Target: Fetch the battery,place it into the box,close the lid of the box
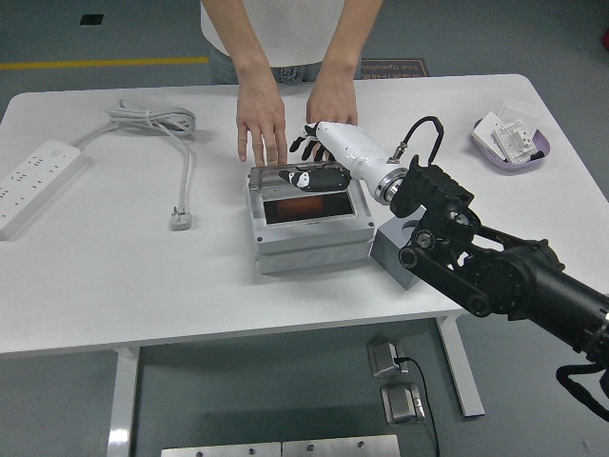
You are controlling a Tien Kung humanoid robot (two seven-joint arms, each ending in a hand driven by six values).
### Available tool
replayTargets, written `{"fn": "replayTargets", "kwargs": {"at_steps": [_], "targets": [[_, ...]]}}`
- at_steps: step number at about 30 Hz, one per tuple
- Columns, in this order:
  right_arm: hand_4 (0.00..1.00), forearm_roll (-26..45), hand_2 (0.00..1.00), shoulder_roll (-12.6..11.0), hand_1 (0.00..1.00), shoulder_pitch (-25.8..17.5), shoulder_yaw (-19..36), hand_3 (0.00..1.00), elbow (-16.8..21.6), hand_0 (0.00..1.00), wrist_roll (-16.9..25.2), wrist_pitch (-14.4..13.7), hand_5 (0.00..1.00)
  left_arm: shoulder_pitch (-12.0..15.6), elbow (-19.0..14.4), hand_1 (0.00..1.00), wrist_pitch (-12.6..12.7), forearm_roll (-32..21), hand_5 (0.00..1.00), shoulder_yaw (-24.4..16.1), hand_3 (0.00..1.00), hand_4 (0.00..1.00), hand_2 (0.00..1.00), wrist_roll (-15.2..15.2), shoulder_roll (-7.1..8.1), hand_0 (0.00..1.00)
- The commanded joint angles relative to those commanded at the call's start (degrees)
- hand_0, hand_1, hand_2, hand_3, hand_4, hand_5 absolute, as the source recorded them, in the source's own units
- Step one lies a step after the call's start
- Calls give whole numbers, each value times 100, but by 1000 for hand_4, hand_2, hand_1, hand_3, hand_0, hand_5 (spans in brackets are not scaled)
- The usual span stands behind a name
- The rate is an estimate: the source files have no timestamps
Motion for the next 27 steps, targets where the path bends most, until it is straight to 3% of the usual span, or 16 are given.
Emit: {"fn": "replayTargets", "kwargs": {"at_steps": [11, 20, 27], "targets": [[799, -227, 548, -69, 482, -198, 4, 674, 366, 427, -235, 144, 519, 14, 0, 678, -6, -9, 438, 0, 770, 737, 663, -2, -20, 681], [800, -351, 545, -71, 475, -249, 68, 679, 431, 424, -359, 228, 521, 17, 0, 678, -9, -8, 437, 11, 770, 737, 663, 5, -23, 680], [800, -583, 528, -103, 467, -410, 471, 698, 586, 423, -460, 387, 516, 26, 0, 678, -10, -5, 437, 7, 770, 736, 661, 8, -33, 680]]}}
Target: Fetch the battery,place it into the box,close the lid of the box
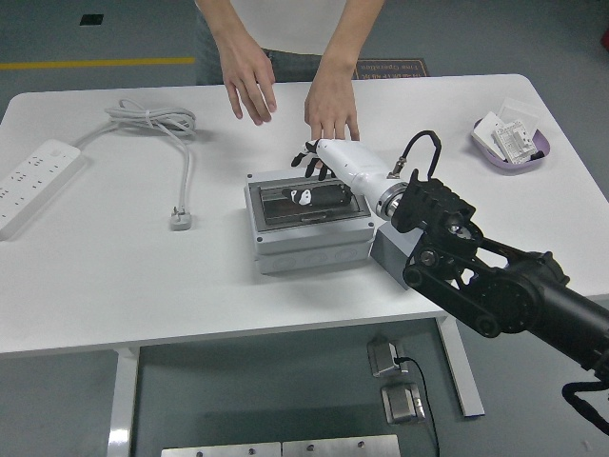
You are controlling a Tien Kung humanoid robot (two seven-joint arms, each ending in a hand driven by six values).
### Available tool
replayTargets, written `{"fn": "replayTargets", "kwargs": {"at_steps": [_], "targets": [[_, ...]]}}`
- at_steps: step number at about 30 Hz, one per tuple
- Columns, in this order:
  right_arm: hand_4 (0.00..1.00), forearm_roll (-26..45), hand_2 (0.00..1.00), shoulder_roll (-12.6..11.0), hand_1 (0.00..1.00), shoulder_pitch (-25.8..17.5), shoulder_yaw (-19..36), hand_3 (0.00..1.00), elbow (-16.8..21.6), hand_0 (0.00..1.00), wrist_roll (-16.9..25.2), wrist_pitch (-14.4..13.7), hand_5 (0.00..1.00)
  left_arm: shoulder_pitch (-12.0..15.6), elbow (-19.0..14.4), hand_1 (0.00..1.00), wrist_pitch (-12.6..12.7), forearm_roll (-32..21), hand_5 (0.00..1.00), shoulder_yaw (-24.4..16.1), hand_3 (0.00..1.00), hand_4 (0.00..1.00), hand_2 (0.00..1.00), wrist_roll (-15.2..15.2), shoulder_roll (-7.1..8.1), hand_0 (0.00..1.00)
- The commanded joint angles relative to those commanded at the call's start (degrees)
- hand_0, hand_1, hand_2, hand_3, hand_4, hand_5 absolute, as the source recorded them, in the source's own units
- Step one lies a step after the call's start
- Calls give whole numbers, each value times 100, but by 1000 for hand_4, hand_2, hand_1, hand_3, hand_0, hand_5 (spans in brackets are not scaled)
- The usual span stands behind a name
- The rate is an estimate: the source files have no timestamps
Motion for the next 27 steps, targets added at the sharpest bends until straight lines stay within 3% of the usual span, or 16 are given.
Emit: {"fn": "replayTargets", "kwargs": {"at_steps": [8, 13, 18, 27], "targets": [[806, -880, 522, -189, 455, -781, 1150, 698, 935, 400, -352, 545, 520, 63, 0, 678, 12, -47, 431, 4, 768, 735, 659, 26, -13, 679], [806, -1378, 522, -269, 455, -1241, 1922, 698, 1532, 400, -328, 542, 520, 101, 0, 678, 19, -63, 431, -20, 768, 735, 659, 60, -22, 679], [815, -1609, 540, -261, 454, -1541, 2653, 682, 1855, 393, -134, 272, 539, 120, 0, 678, 19, -76, 428, -34, 768, 733, 659, 73, -23, 679], [830, -1504, 541, -24, 459, -1936, 3877, 663, 1864, 403, 495, -672, 553, 143, 0, 678, 14, -114, 421, -9, 765, 728, 658, 92, -27, 679]]}}
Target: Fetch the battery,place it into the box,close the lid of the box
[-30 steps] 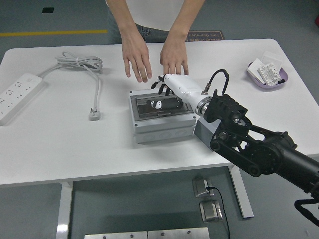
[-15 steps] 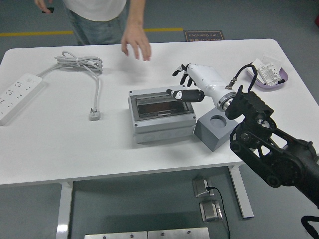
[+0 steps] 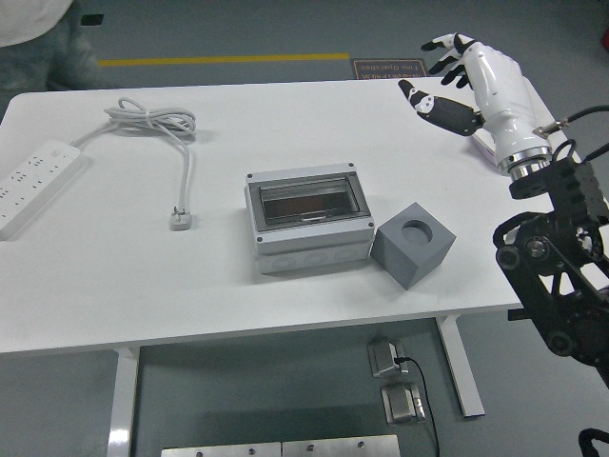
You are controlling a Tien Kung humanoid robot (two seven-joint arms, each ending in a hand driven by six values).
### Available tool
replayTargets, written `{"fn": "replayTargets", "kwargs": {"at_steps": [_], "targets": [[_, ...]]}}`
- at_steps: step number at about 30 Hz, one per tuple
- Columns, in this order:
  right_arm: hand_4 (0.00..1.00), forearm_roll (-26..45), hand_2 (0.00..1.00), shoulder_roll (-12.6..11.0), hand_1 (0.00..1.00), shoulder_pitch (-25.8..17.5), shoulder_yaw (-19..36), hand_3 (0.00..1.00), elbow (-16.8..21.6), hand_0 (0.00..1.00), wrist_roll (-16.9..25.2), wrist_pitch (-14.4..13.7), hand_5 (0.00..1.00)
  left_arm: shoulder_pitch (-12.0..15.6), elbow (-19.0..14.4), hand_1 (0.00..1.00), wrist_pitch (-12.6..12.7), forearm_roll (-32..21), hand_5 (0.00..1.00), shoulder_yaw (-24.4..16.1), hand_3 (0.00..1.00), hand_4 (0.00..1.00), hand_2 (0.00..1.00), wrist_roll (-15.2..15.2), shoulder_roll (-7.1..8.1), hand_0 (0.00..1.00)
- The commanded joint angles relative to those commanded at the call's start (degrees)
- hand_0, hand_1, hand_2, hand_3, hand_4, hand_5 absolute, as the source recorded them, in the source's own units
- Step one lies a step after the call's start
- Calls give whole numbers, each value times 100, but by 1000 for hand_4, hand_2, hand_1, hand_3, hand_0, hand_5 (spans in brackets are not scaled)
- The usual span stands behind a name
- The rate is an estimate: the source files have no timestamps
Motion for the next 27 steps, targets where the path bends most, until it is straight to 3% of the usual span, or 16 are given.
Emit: {"fn": "replayTargets", "kwargs": {"at_steps": [6, 16, 27], "targets": [[834, 353, 532, 43, 452, -276, 605, 650, -68, 399, 333, -434, 565, 0, 0, 678, 0, -21, 419, 14, 765, 727, 658, 1, 19, 679], [829, 1518, 534, 84, 453, -719, 1102, 648, -269, 399, 1057, -990, 571, -33, 0, 678, -10, -14, 419, 38, 764, 727, 658, -6, 107, 679], [825, 2746, 534, 84, 453, -1081, 1516, 650, -344, 404, 1519, -1152, 589, 24, 0, 678, -12, 18, 419, -7, 763, 726, 658, 12, 128, 679]]}}
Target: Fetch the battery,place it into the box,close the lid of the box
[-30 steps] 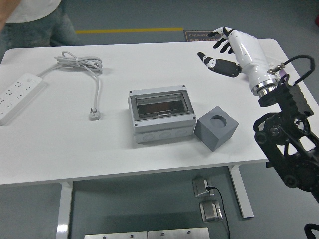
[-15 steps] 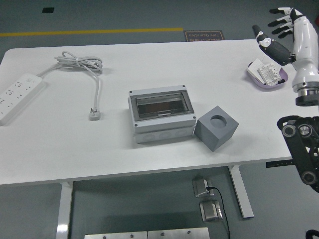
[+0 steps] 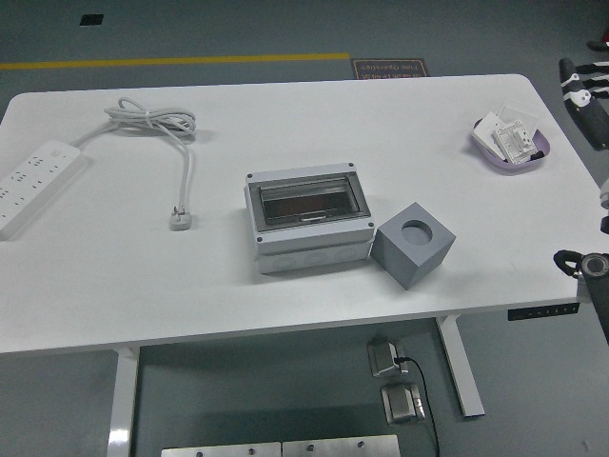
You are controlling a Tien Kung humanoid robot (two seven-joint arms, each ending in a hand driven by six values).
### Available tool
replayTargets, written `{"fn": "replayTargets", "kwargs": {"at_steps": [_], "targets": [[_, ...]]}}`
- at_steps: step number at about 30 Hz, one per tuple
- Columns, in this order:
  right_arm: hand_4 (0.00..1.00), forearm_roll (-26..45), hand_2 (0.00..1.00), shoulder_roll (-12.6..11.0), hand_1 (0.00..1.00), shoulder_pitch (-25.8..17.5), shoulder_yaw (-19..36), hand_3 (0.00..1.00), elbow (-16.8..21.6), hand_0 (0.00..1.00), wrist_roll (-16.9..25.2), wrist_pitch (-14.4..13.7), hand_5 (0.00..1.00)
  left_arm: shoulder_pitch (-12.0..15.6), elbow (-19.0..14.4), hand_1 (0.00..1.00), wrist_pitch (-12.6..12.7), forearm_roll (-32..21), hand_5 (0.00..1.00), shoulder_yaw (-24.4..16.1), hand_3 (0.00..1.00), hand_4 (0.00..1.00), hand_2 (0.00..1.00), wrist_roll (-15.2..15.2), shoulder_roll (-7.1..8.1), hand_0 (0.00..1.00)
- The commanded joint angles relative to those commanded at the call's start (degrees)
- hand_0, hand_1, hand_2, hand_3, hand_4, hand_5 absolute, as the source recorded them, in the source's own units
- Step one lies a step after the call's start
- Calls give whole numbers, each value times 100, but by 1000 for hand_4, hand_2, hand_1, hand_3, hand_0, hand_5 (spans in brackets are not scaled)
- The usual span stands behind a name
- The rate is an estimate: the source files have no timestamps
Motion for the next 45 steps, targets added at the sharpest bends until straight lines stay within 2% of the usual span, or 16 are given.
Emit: {"fn": "replayTargets", "kwargs": {"at_steps": [17, 45], "targets": [[810, 1089, 533, 41, 454, -76, 278, 646, -103, 408, 387, 214, 578, -33, 0, 678, 5, -6, 417, -105, 762, 726, 660, -61, 14, 679], [803, 916, 539, 50, 464, -88, 497, 653, -110, 433, 322, 299, 580, -73, 0, 678, 12, -51, 414, -119, 761, 727, 660, -67, -52, 680]]}}
